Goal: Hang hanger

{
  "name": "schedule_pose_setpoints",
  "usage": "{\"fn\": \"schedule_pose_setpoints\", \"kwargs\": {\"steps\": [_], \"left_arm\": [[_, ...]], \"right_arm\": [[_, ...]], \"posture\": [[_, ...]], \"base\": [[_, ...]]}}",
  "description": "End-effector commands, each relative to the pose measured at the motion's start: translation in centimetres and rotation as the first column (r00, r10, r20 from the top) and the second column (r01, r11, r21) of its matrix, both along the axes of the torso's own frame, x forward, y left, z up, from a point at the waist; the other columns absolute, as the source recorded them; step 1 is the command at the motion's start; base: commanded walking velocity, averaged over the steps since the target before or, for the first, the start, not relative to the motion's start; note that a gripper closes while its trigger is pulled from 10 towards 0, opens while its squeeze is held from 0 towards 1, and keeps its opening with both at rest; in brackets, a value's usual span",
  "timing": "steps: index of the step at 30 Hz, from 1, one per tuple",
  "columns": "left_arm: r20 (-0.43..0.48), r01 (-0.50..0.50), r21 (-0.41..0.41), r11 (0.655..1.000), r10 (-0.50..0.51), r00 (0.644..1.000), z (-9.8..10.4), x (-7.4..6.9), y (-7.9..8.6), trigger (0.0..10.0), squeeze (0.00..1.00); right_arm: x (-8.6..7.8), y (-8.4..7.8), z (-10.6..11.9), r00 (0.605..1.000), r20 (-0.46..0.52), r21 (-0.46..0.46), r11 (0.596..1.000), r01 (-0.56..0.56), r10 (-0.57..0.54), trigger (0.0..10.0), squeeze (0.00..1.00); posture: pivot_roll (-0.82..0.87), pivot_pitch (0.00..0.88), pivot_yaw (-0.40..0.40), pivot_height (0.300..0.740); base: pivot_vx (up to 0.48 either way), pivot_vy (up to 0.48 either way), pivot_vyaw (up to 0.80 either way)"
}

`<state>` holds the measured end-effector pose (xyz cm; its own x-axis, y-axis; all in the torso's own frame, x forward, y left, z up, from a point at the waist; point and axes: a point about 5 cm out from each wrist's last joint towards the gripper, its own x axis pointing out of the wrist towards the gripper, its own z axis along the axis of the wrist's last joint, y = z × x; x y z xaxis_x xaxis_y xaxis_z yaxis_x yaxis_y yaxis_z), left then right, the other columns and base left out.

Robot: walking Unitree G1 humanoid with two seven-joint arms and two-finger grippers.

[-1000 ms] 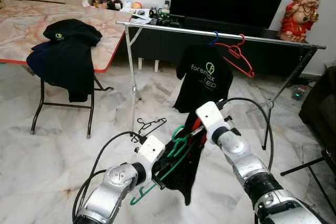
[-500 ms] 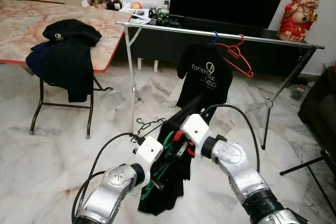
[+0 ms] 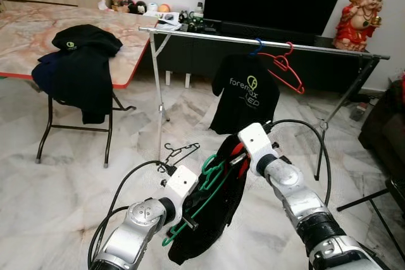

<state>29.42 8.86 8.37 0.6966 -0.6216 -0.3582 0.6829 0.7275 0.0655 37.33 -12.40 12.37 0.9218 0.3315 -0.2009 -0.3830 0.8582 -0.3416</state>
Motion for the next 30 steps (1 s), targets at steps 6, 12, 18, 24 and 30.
{"fn": "schedule_pose_setpoints", "kwargs": {"steps": [6, 12, 18, 24, 30], "left_arm": [[-0.011, -0.043, 0.058, 0.997, 0.044, 0.999, -0.3, 0.4, 0.4, 10.0, 0.00], [-0.020, -0.104, 0.077, 0.992, 0.106, 0.994, -0.4, 0.9, 1.2, 10.0, 0.00], [-0.024, -0.052, 0.053, 0.997, 0.053, 0.998, -0.3, 0.4, 0.6, 10.0, 0.00], [-0.022, -0.073, 0.061, 0.995, 0.075, 0.997, -0.3, 0.6, 0.3, 10.0, 0.00], [-0.020, -0.091, 0.060, 0.994, 0.093, 0.995, -0.3, 0.8, 0.4, 10.0, 0.00]], "right_arm": [[0.6, 0.1, 1.2, 0.998, 0.043, 0.025, 0.999, 0.036, -0.037, 10.0, 0.00], [0.5, 0.3, 0.9, 0.998, 0.036, 0.035, 0.999, 0.041, -0.043, 10.0, 0.00], [0.3, 0.9, 0.7, 1.000, 0.022, 0.036, 0.999, 0.001, -0.002, 10.0, 0.00], [-0.1, 2.1, 0.7, 0.999, 0.010, 0.062, 0.997, -0.045, 0.045, 10.0, 0.00], [-1.7, 4.9, 0.7, 0.988, -0.032, 0.215, 0.966, -0.143, 0.153, 10.0, 0.00]], "posture": [[0.14, 0.000, -0.116, 0.740], [0.14, 0.000, -0.115, 0.740], [0.14, 0.000, -0.114, 0.740], [0.14, 0.000, -0.115, 0.740], [0.13, 0.000, -0.116, 0.740]], "base": [[0.000, 0.000, 0.00], [0.000, 0.000, 0.00], [0.000, 0.000, 0.00], [0.000, 0.000, 0.00], [0.000, 0.000, 0.00]]}}
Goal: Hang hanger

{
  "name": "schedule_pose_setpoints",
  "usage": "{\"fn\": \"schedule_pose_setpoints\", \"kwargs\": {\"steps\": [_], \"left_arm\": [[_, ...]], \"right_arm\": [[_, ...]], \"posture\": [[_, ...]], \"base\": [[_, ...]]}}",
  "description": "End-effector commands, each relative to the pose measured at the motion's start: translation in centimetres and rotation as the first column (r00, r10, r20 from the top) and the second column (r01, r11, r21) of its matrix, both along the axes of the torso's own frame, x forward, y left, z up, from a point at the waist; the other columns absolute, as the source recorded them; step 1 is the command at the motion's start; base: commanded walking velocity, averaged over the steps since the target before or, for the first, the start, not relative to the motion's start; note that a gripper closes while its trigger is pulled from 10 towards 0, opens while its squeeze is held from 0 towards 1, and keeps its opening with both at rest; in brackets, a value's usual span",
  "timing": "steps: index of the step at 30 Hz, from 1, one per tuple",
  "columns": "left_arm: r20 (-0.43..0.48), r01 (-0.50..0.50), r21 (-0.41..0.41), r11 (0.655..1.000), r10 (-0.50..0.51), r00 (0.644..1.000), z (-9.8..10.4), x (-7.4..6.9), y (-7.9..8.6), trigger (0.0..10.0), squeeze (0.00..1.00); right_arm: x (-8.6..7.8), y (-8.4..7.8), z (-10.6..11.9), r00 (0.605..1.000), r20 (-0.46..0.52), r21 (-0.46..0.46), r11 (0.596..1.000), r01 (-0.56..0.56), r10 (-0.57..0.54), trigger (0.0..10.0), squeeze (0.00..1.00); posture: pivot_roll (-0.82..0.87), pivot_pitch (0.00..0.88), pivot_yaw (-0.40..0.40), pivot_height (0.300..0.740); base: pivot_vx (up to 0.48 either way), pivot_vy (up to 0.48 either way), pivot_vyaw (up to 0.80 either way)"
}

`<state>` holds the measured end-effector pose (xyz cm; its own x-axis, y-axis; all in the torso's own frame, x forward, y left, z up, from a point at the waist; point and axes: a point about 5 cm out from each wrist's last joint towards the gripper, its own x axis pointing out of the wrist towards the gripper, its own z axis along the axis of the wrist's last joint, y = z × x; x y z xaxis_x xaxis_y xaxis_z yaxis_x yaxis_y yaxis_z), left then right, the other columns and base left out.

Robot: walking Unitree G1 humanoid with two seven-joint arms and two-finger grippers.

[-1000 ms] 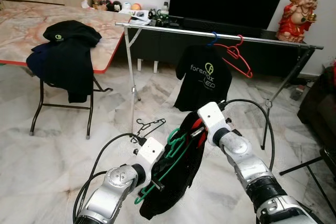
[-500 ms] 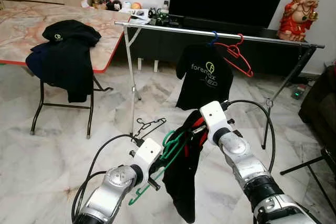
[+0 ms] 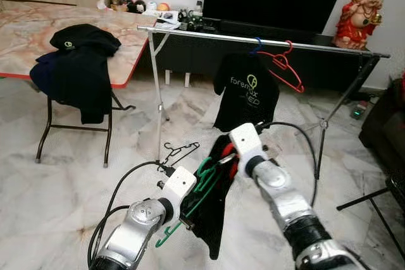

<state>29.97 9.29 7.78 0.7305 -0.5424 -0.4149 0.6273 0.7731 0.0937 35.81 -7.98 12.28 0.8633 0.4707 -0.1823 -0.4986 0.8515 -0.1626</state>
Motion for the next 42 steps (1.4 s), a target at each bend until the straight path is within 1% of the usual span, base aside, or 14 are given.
{"fn": "schedule_pose_setpoints", "kwargs": {"steps": [1, 3, 5, 9, 11, 16, 17, 19, 22, 24, 26, 34, 38, 42], "left_arm": [[0.007, -0.015, -0.003, 1.000, 0.015, 1.000, 0.3, 0.3, 0.0, 10.0, 0.00], [0.005, -0.014, -0.004, 1.000, 0.014, 1.000, 0.3, 0.3, 0.0, 10.0, 0.00], [0.005, -0.013, -0.005, 1.000, 0.013, 1.000, 0.2, 0.3, -0.1, 10.0, 0.00], [0.008, -0.019, -0.008, 1.000, 0.019, 1.000, 0.2, 0.3, -0.1, 10.0, 0.00], [0.013, -0.028, -0.009, 1.000, 0.028, 1.000, 0.3, 0.4, -0.1, 10.0, 0.00], [0.017, -0.034, -0.010, 0.999, 0.034, 0.999, 0.3, 0.5, -0.1, 10.0, 0.00], [0.025, -0.043, -0.015, 0.999, 0.043, 0.999, 0.4, 0.6, -0.1, 10.0, 0.00], [0.030, -0.049, -0.019, 0.999, 0.050, 0.998, 0.4, 0.7, -0.1, 10.0, 0.00], [0.036, -0.059, -0.021, 0.998, 0.060, 0.998, 0.5, 0.8, 0.1, 10.0, 0.00], [0.037, -0.061, -0.021, 0.998, 0.062, 0.997, 0.5, 0.8, 0.2, 10.0, 0.00], [0.041, -0.070, -0.023, 0.997, 0.071, 0.997, 0.5, 0.8, 0.3, 10.0, 0.00], [0.051, -0.063, -0.032, 0.998, 0.064, 0.997, 0.6, 0.6, 0.4, 10.0, 0.00], [0.053, -0.058, -0.034, 0.998, 0.059, 0.997, 0.6, 0.6, 0.4, 10.0, 0.00], [0.057, -0.064, -0.039, 0.997, 0.066, 0.996, 0.7, 0.7, 0.4, 10.0, 0.00]], "right_arm": [[-0.8, 1.1, 0.5, 0.998, -0.002, 0.039, 0.997, -0.059, 0.060, 10.0, 0.00], [-1.4, 1.7, -0.1, 0.994, -0.018, 0.023, 0.994, -0.110, 0.110, 10.0, 0.00], [-2.7, 2.6, -1.2, 0.973, -0.051, -0.012, 0.974, -0.227, 0.226, 10.0, 0.00], [-3.2, 2.6, -1.8, 0.960, -0.083, -0.045, 0.962, -0.270, 0.266, 10.0, 0.00], [-3.9, 2.6, -2.1, 0.939, -0.114, -0.088, 0.938, -0.335, 0.325, 10.0, 0.00], [-4.4, 2.7, -2.1, 0.922, -0.134, -0.100, 0.920, -0.378, 0.364, 10.0, 0.00], [-5.2, 2.7, -2.1, 0.899, -0.154, -0.109, 0.898, -0.427, 0.409, 10.0, 0.00], [-5.3, 2.4, -2.2, 0.902, -0.155, -0.131, 0.897, -0.423, 0.403, 10.0, 0.00], [-4.4, 1.3, -1.7, 0.936, -0.124, -0.138, 0.929, -0.345, 0.329, 10.0, 0.00], [-4.2, 1.1, -1.6, 0.941, -0.117, -0.137, 0.934, -0.331, 0.316, 10.0, 0.00], [-3.3, -0.4, -1.1, 0.967, -0.107, -0.137, 0.960, -0.245, 0.232, 10.0, 0.00], [-2.5, -2.1, -1.4, 0.988, -0.119, -0.139, 0.983, -0.120, 0.103, 10.0, 0.00], [-2.5, -2.2, -1.8, 0.987, -0.133, -0.142, 0.983, -0.114, 0.095, 10.0, 0.00], [-3.5, -1.9, -2.4, 0.966, -0.175, -0.155, 0.963, -0.220, 0.192, 10.0, 0.00]], "posture": [[0.13, 0.000, -0.116, 0.740], [0.13, 0.000, -0.116, 0.740], [0.13, 0.000, -0.117, 0.740], [0.13, 0.000, -0.118, 0.740], [0.12, 0.000, -0.119, 0.740], [0.12, 0.000, -0.120, 0.740], [0.13, 0.000, -0.121, 0.740], [0.13, 0.000, -0.122, 0.740], [0.13, 0.000, -0.121, 0.740], [0.13, 0.000, -0.121, 0.740], [0.13, 0.000, -0.121, 0.740], [0.13, 0.000, -0.120, 0.740], [0.13, 0.000, -0.119, 0.740], [0.13, 0.000, -0.120, 0.740]], "base": [[0.000, 0.000, 0.00], [0.000, 0.000, 0.00], [0.000, 0.000, 0.00], [0.000, 0.000, 0.00], [0.000, 0.000, 0.00], [0.000, 0.000, 0.00], [0.000, 0.000, 0.00], [0.000, 0.000, 0.00], [0.000, 0.000, 0.00], [0.000, 0.000, 0.00], [0.000, 0.000, 0.00], [0.000, 0.000, 0.00], [0.000, 0.000, 0.00], [0.000, 0.000, 0.00]]}}
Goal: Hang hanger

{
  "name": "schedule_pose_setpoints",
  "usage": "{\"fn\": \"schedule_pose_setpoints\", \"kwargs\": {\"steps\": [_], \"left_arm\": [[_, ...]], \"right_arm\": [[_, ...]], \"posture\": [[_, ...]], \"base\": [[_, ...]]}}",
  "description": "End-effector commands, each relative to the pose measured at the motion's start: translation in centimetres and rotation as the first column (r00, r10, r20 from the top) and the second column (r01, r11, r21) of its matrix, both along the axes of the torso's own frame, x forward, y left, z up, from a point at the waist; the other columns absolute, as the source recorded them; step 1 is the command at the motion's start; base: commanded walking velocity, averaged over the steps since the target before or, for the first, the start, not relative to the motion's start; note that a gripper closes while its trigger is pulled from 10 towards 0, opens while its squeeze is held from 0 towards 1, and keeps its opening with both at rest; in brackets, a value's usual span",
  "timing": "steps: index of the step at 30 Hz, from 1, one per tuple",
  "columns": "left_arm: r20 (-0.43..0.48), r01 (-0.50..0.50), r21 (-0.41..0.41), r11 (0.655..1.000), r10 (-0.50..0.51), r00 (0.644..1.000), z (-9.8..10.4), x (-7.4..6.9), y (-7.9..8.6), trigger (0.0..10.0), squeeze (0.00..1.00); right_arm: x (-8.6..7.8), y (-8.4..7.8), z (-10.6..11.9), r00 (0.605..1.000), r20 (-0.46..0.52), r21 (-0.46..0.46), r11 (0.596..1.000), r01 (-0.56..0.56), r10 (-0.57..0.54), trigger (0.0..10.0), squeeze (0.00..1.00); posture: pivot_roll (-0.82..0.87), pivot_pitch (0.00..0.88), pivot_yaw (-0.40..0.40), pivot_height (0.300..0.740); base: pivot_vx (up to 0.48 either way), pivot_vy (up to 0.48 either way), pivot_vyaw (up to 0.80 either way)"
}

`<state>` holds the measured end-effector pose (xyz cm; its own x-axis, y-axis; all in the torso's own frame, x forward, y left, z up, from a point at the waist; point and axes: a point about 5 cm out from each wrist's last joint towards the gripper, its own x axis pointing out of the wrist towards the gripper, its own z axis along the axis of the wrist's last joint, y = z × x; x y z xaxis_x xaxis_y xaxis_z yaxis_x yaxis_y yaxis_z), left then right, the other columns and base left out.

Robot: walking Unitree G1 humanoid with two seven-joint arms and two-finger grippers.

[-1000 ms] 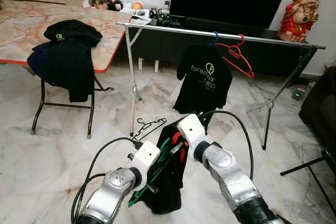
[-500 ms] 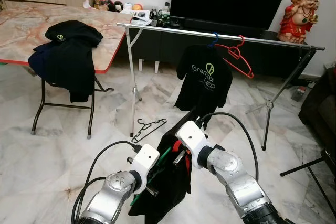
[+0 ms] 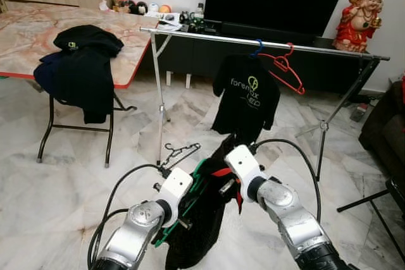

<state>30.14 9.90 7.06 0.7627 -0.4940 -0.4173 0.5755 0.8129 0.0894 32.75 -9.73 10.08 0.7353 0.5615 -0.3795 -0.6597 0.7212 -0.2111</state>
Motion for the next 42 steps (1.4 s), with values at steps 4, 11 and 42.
{"fn": "schedule_pose_setpoints", "kwargs": {"steps": [4, 11, 42], "left_arm": [[0.064, 0.000, -0.035, 0.999, 0.002, 0.998, 1.4, 0.6, -0.2, 10.0, 0.00], [0.060, 0.006, -0.036, 0.999, -0.004, 0.998, 1.3, 0.4, -0.3, 10.0, 0.00], [0.094, -0.009, -0.070, 0.998, 0.015, 0.995, 1.6, 0.6, -0.2, 10.0, 0.00]], "right_arm": [[-0.5, -1.3, -0.8, 1.000, -0.028, -0.087, 0.996, -0.016, 0.014, 10.0, 0.00], [-0.6, -1.2, -1.1, 0.999, -0.033, -0.085, 0.996, -0.013, 0.011, 10.0, 0.00], [-0.8, -2.5, 0.3, 1.000, 0.010, -0.063, 0.998, 0.005, -0.004, 10.0, 0.00]], "posture": [[0.13, 0.000, -0.118, 0.740], [0.12, 0.000, -0.115, 0.740], [0.12, 0.000, -0.119, 0.740]], "base": [[0.000, 0.000, 0.00], [0.000, 0.000, 0.00], [0.000, 0.000, 0.00]]}}
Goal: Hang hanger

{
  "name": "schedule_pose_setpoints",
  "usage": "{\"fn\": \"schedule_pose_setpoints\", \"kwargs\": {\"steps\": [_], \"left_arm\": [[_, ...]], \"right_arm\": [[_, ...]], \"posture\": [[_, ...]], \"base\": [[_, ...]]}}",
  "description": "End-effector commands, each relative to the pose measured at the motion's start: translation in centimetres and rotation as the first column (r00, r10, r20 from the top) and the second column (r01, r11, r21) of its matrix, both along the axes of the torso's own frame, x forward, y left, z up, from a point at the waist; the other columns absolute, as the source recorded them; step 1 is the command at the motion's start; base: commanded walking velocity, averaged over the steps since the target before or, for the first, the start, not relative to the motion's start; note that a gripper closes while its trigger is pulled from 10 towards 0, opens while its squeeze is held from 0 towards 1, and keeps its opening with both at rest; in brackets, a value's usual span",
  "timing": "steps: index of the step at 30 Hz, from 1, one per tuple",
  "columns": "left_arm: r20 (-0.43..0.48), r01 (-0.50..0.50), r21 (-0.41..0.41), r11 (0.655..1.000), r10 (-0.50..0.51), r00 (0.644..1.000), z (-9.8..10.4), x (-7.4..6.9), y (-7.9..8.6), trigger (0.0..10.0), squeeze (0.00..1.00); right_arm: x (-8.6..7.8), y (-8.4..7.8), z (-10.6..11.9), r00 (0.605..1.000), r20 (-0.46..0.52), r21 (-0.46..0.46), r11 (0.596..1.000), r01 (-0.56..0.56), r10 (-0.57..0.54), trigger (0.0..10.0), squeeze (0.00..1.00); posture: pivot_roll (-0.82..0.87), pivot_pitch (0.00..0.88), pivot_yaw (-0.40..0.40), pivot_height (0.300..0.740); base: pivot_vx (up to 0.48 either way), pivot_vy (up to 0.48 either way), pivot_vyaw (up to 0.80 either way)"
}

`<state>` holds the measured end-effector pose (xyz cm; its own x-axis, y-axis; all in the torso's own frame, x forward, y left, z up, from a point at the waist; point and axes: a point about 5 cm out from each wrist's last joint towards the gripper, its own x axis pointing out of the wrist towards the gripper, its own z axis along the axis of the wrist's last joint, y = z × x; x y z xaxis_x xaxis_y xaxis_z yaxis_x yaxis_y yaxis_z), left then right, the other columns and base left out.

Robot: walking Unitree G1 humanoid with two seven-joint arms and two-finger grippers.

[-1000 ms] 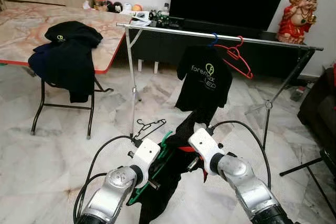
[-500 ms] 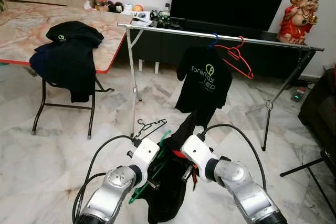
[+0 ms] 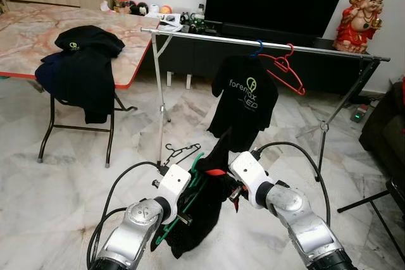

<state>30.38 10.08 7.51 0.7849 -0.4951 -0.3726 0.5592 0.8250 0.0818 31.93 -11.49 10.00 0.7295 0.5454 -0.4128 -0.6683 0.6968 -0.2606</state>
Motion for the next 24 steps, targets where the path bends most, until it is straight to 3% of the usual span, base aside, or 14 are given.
{"fn": "schedule_pose_setpoints", "kwargs": {"steps": [1, 2, 3, 4, 5, 6, 13, 19, 20, 22, 23, 24], "left_arm": [[0.058, 0.003, -0.034, 0.999, -0.001, 0.998, 1.2, 0.3, -0.3, 10.0, 0.00], [0.057, -0.001, -0.033, 0.999, 0.003, 0.998, 1.1, 0.4, -0.2, 10.0, 0.00], [0.056, -0.002, -0.032, 1.000, 0.004, 0.998, 1.1, 0.4, -0.2, 10.0, 0.00], [0.056, -0.003, -0.031, 1.000, 0.004, 0.998, 1.0, 0.4, -0.2, 10.0, 0.00], [0.057, -0.003, -0.031, 1.000, 0.004, 0.998, 1.0, 0.4, -0.2, 10.0, 0.00], [0.057, -0.004, -0.031, 1.000, 0.006, 0.998, 1.0, 0.4, -0.2, 10.0, 0.00], [0.056, 0.009, -0.026, 1.000, -0.008, 0.998, 1.0, 0.4, -0.2, 10.0, 0.00], [0.049, 0.074, 0.028, 0.997, -0.075, 0.996, 0.5, -0.1, -0.1, 10.0, 0.00], [0.040, 0.130, 0.046, 0.990, -0.132, 0.990, 0.4, -0.4, -0.1, 10.0, 0.00], [0.029, 0.166, 0.058, 0.984, -0.168, 0.985, 0.2, -0.7, 0.0, 10.0, 0.00], [0.021, 0.219, 0.082, 0.972, -0.221, 0.975, 0.1, -1.0, 0.0, 10.0, 0.00], [0.019, 0.232, 0.089, 0.969, -0.235, 0.972, 0.0, -1.1, 0.1, 10.0, 0.00]], "right_arm": [[0.0, -0.9, 0.4, 1.000, 0.005, 0.009, 1.000, 0.029, -0.029, 10.0, 0.00], [-0.2, -1.2, 0.5, 1.000, -0.009, 0.021, 0.999, 0.030, -0.030, 10.0, 0.00], [-0.5, -1.3, 0.5, 1.000, -0.023, 0.018, 1.000, 0.000, 0.000, 10.0, 0.09], [-0.8, -1.3, 0.4, 0.999, -0.032, 0.006, 1.000, -0.030, 0.030, 10.0, 0.69], [-1.1, -1.3, 0.3, 0.998, -0.037, -0.003, 0.999, -0.049, 0.049, 10.0, 0.69], [-1.5, -1.4, 0.1, 0.995, -0.047, -0.025, 0.995, -0.093, 0.091, 10.0, 1.00], [-1.8, -3.3, 0.4, 0.992, -0.043, -0.109, 0.987, -0.119, 0.115, 10.0, 1.00], [0.3, -5.3, 4.0, 0.996, 0.085, -0.048, 0.999, -0.023, 0.027, 10.0, 1.00], [1.5, -6.2, 6.0, 0.990, 0.144, -0.038, 0.999, 0.008, -0.002, 10.0, 1.00], [2.2, -6.6, 7.2, 0.984, 0.176, -0.044, 0.999, 0.006, 0.002, 10.0, 1.00], [2.7, -6.7, 8.2, 0.979, 0.200, -0.067, 0.997, -0.037, 0.050, 10.0, 0.47], [2.8, -6.7, 8.4, 0.977, 0.205, -0.074, 0.996, -0.049, 0.063, 10.0, 0.47]], "posture": [[0.12, 0.000, -0.119, 0.740], [0.11, 0.000, -0.118, 0.740], [0.11, 0.000, -0.118, 0.740], [0.11, 0.000, -0.118, 0.740], [0.11, 0.000, -0.118, 0.740], [0.11, 0.000, -0.117, 0.740], [0.11, 0.000, -0.118, 0.740], [0.11, 0.000, -0.116, 0.740], [0.10, 0.000, -0.112, 0.740], [0.10, 0.000, -0.111, 0.740], [0.10, 0.000, -0.110, 0.740], [0.10, 0.000, -0.110, 0.740]], "base": [[0.000, 0.000, 0.00], [0.000, 0.000, 0.00], [0.000, 0.000, 0.00], [0.000, 0.000, 0.00], [0.000, 0.000, 0.00], [0.000, 0.000, 0.00], [0.000, 0.000, 0.00], [0.000, 0.000, 0.00], [0.000, 0.000, 0.00], [0.000, 0.000, 0.00], [0.000, 0.000, 0.00], [0.000, 0.000, 0.00]]}}
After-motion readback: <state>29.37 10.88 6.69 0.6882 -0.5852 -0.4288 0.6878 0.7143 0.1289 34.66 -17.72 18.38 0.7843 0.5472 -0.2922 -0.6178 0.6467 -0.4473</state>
